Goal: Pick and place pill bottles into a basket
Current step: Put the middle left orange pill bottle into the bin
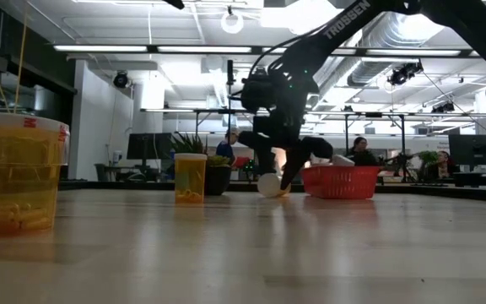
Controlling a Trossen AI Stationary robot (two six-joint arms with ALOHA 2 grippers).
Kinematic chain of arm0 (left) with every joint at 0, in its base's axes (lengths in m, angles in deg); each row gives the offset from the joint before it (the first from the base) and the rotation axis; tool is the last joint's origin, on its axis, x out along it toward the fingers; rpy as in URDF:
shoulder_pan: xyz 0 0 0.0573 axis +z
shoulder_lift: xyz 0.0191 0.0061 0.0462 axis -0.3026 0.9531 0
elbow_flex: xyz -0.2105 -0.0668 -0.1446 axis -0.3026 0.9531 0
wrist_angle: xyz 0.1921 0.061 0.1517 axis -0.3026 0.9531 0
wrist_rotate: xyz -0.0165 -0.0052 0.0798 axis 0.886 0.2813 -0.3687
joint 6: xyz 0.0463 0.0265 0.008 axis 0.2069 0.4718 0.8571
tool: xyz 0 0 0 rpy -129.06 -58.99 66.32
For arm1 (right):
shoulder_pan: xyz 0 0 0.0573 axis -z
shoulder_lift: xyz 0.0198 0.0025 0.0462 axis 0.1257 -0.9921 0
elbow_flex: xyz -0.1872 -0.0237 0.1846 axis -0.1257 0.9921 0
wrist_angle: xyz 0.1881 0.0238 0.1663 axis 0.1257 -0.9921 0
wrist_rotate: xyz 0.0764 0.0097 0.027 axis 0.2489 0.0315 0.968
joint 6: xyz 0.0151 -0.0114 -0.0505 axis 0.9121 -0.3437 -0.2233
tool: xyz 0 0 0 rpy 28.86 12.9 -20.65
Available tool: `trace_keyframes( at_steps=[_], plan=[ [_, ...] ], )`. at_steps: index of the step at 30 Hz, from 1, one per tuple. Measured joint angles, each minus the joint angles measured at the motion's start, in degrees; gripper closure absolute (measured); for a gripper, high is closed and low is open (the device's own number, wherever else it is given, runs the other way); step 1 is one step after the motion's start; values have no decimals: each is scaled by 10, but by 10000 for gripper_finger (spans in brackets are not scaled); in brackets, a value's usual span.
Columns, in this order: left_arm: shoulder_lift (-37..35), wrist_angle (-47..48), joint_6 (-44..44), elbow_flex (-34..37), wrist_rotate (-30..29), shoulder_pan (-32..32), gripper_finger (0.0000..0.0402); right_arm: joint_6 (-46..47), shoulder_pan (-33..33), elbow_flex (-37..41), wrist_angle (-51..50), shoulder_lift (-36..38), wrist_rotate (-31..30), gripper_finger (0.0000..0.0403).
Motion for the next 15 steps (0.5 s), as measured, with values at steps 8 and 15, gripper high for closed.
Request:
trace_keyframes(
  at_steps=[8, 15],
  plan=[
    [0, 0, 0, 0, 0, 0, 163, 39, -17, 1, 11, 0, 30, 201],
    [0, 0, 0, 0, 0, 0, 163, 71, -20, 14, 20, 1, 34, 203]
  ],
)
